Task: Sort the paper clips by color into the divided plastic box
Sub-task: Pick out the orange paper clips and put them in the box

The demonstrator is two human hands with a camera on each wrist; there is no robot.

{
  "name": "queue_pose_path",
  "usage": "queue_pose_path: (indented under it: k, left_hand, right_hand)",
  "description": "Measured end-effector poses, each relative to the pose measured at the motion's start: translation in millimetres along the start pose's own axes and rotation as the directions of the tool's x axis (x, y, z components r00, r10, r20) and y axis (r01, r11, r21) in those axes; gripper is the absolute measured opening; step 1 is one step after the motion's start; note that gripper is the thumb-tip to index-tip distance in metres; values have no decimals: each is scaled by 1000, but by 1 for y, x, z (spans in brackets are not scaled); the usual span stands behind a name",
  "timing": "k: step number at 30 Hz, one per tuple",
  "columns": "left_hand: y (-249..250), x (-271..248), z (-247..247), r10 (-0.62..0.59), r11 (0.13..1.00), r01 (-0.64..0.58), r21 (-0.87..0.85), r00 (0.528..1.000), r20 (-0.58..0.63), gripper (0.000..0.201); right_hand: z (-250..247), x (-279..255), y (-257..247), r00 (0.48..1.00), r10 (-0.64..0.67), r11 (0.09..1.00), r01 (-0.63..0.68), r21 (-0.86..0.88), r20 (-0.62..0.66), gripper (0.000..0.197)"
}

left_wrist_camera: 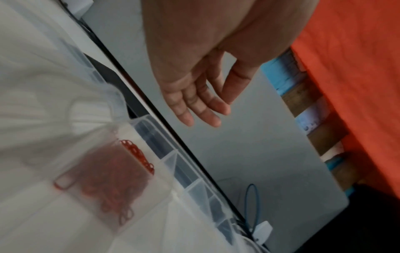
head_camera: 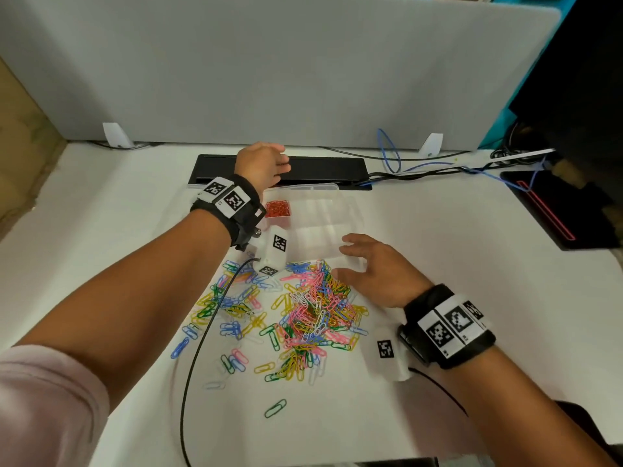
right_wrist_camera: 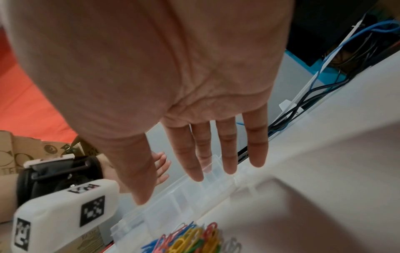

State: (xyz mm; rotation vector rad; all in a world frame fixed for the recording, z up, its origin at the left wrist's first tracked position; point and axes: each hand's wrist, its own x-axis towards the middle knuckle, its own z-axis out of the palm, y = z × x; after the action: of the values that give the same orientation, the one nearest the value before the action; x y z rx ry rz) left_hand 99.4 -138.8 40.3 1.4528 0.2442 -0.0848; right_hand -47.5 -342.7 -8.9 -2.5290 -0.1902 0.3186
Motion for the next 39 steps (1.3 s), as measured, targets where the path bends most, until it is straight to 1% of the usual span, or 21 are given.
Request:
queue_pose_path:
  k: [2, 3, 5, 7, 9, 11, 12, 13, 16, 17, 20, 21, 23, 25, 28, 30, 32, 34, 36, 37, 39]
  left_hand:
    - [5, -15, -2, 24, 998, -25, 56, 999, 24, 20]
    - [7, -25, -3, 31, 997, -36, 76, 998, 58, 18]
    - [5, -48, -8, 26, 989, -51, 141, 984, 174, 17]
    - [-1, -70, -14, -5, 954, -89, 286, 950, 313, 14]
    - [-6, -90, -24, -46, 878, -171, 448, 900, 433, 12]
    - [-9, -107, -36, -87, 821, -226, 525, 858, 507, 10]
    - [-11, -113, -44, -108, 811, -230, 538, 845, 523, 10]
    - [-13, -119, -52, -124, 810, -224, 542, 837, 533, 9]
    - [-26, -133, -70, -153, 819, -194, 540, 834, 530, 6]
    - [-31, -136, -73, -176, 805, -190, 562, 829, 531, 4]
    - [-44, -143, -79, -254, 700, -243, 671, 794, 552, 6]
    - [-47, -144, -80, -261, 685, -260, 681, 785, 562, 7]
    - [-53, -146, -79, -265, 673, -279, 685, 774, 575, 8]
    - [-58, -148, -76, -278, 635, -315, 706, 759, 589, 10]
    - [-61, -150, -68, -276, 567, -376, 733, 752, 598, 15]
    - [-60, -150, -63, -244, 528, -418, 739, 759, 603, 16]
    - [-59, -149, -59, -239, 478, -458, 750, 753, 613, 18]
    - [-58, -149, -55, -279, 393, -502, 771, 733, 620, 19]
    - [-59, -151, -51, -298, 286, -554, 782, 724, 622, 17]
    - [-59, -151, -49, -291, 250, -574, 780, 724, 626, 15]
    - [-60, -150, -50, -271, 224, -591, 775, 726, 632, 9]
  right_hand:
    - [1, 0, -6, 1000, 12, 999, -12, -39, 6, 64]
    - [2, 1, -9, 1000, 15, 998, -15, -56, 13, 65]
    - [2, 1, -14, 1000, 20, 996, -18, -92, 23, 66]
    - [3, -2, -18, 1000, 7, 994, -10, -112, -24, 64]
    - [4, -10, -24, 993, -32, 994, 21, -104, -113, 57]
    - [8, -19, -31, 983, -76, 993, 60, -99, -168, 47]
    - [11, -24, -34, 980, -96, 992, 80, -94, -174, 42]
    - [15, -28, -37, 979, -111, 992, 99, -74, -170, 37]
    - [27, -39, -48, 983, -142, 989, 144, 13, -113, 22]
    - [31, -40, -52, 984, -155, 988, 157, 12, -83, 18]
    - [40, -43, -65, 984, -168, 985, 170, -21, 57, 8]
    - [42, -43, -68, 983, -151, 987, 155, -38, 103, 6]
    - [43, -42, -72, 979, -108, 987, 126, -95, 172, 11]
    - [41, -38, -73, 977, -79, 983, 109, -147, 199, 16]
    - [38, -34, -71, 975, -62, 973, 106, -204, 212, 22]
    - [37, -34, -71, 975, -59, 974, 104, -203, 216, 21]
    - [37, -34, -70, 977, -67, 975, 108, -196, 203, 17]
    - [38, -33, -68, 986, -81, 979, 107, -176, 148, 12]
    - [37, -33, -65, 992, -92, 984, 103, -144, 81, 15]
    - [36, -33, -64, 994, -86, 987, 93, -128, 61, 16]
    - [32, -34, -62, 997, -69, 992, 72, -102, 40, 12]
